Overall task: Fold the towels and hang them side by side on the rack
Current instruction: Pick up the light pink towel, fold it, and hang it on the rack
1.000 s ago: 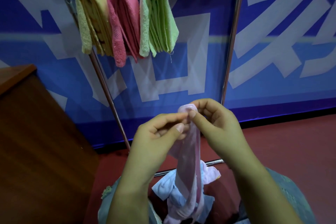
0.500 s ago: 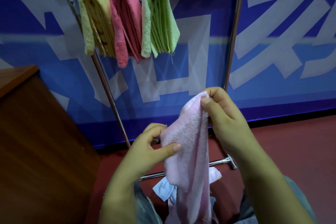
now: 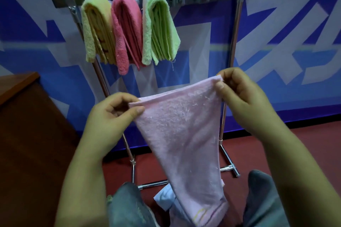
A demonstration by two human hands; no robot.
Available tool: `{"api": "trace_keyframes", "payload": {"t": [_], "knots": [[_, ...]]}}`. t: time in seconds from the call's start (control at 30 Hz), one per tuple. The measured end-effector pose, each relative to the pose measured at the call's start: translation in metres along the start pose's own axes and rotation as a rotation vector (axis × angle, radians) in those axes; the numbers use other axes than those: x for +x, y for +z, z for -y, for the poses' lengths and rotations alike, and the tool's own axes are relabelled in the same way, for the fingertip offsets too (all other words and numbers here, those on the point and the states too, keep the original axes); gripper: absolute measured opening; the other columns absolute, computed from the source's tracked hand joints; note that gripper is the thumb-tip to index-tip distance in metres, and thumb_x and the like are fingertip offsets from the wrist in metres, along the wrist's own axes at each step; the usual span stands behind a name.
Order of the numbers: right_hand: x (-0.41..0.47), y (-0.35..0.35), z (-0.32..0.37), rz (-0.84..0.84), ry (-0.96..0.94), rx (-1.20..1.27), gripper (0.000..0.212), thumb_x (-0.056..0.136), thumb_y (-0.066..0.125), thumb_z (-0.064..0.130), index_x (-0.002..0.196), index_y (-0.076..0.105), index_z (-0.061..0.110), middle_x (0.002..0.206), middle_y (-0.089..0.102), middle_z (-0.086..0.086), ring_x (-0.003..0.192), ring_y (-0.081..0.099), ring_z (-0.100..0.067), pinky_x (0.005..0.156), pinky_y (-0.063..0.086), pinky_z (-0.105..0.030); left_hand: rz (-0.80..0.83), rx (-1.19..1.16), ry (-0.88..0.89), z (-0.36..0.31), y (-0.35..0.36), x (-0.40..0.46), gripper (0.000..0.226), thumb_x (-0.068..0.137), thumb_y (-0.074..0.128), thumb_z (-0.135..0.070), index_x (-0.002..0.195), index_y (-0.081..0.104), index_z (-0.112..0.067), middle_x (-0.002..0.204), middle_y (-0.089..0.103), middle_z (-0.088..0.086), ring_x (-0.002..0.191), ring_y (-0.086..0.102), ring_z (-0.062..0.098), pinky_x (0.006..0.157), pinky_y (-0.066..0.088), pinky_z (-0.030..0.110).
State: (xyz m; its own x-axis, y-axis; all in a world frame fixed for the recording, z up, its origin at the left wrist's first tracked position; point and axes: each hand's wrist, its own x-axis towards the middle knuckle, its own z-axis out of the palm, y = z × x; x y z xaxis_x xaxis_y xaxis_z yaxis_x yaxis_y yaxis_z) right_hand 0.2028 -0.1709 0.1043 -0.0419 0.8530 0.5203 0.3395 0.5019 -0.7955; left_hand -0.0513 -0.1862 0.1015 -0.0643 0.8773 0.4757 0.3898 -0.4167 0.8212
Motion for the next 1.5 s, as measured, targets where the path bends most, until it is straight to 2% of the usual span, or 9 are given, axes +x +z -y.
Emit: {"api": "trace_keyframes", "payload": {"t": [0.13,0.2,0.37,0.57,0.73,0.9,1.07,1.27,1.5], "knots": [[0.002,-0.004,-0.004,0.014,0.061,0.059,0.007,0.095,0.052,0.02,0.091,0.057,0.019,0.083,0.063,0.003,0.081,0.058,-0.009,0.082,0.052,-0.041,-0.074,-0.119,-0.011,-0.004,0.007,0.003,0.038,0.077,0.066,0.008,0.089,0.067,-0.028,0.078,0.067,-0.01,0.074,0.062,-0.005,0.07,0.049,0.008],[0.001,-0.006,-0.006,0.025,0.098,0.149,0.009,0.094,0.052,0.015,0.089,0.059,0.019,0.08,0.065,0.008,0.08,0.06,-0.006,0.081,0.054,-0.034,-0.07,-0.15,-0.044,-0.003,0.011,0.002,0.038,0.077,0.066,0.007,0.093,0.066,-0.027,0.077,0.067,-0.008,0.074,0.063,-0.005,0.07,0.049,0.008],[-0.001,-0.019,0.003,0.101,0.078,0.483,0.009,0.087,0.06,0.01,0.084,0.063,0.018,0.071,0.066,0.008,0.071,0.062,-0.005,0.07,0.053,-0.02,-0.071,-0.356,-0.075,-0.009,0.006,-0.003,0.016,0.061,0.079,-0.016,0.07,0.067,-0.021,0.063,0.067,-0.008,0.062,0.061,0.0,0.06,0.05,0.011],[0.0,-0.025,0.021,0.186,0.158,0.766,0.014,0.066,0.063,0.021,0.076,0.067,0.013,0.06,0.063,0.004,0.052,0.057,-0.005,0.05,0.048,-0.015,0.081,-0.751,-0.23,-0.009,-0.001,-0.002,0.045,0.03,0.094,-0.037,0.062,0.066,-0.022,0.061,0.062,-0.005,0.053,0.058,0.005,0.052,0.049,0.016],[0.006,-0.013,0.006,0.14,0.429,0.662,0.013,0.088,0.051,0.007,0.077,0.058,0.008,0.047,0.054,0.01,0.044,0.052,-0.002,0.05,0.049,-0.016,-0.054,-0.826,-0.441,-0.006,0.017,-0.001,0.025,0.052,0.079,-0.023,0.068,0.061,-0.017,0.063,0.066,-0.001,0.055,0.061,0.006,0.054,0.052,0.017],[-0.003,0.012,0.001,-0.103,0.511,0.575,0.011,0.091,0.056,0.007,0.081,0.061,0.004,0.05,0.061,0.005,0.048,0.057,-0.006,0.047,0.049,-0.018,-0.153,-0.835,-0.506,-0.01,0.046,-0.013,0.009,0.071,0.062,-0.01,0.075,0.054,-0.011,0.073,0.065,0.007,0.065,0.064,0.012,0.065,0.056,0.024],[-0.021,0.04,0.009,-0.17,0.403,0.367,0.007,0.086,0.064,0.024,0.081,0.067,0.019,0.081,0.071,-0.014,0.073,0.063,-0.035,0.069,0.054,-0.046,-0.124,-0.792,-0.458,-0.029,0.064,-0.025,0.011,0.072,0.064,-0.004,0.078,0.054,-0.007,0.073,0.063,0.007,0.071,0.065,0.015,0.067,0.058,0.025],[-0.036,0.051,0.033,-0.109,0.27,0.376,0.005,0.087,0.063,0.015,0.084,0.066,0.014,0.075,0.074,-0.002,0.069,0.068,-0.004,0.062,0.05,-0.014,-0.148,-0.641,-0.397,-0.044,0.075,-0.035,0.008,0.081,0.063,0.0,0.078,0.061,-0.007,0.073,0.067,0.008,0.076,0.066,0.019,0.074,0.057,0.032],[-0.044,0.052,0.038,-0.093,0.185,0.318,0.012,0.085,0.064,0.011,0.081,0.067,0.021,0.078,0.074,0.007,0.076,0.069,0.0,0.066,0.049,-0.01,-0.208,-0.566,-0.304,-0.054,0.077,-0.041,0.004,0.08,0.066,0.001,0.081,0.064,-0.002,0.069,0.072,0.003,0.069,0.069,0.01,0.068,0.057,0.02]]}}
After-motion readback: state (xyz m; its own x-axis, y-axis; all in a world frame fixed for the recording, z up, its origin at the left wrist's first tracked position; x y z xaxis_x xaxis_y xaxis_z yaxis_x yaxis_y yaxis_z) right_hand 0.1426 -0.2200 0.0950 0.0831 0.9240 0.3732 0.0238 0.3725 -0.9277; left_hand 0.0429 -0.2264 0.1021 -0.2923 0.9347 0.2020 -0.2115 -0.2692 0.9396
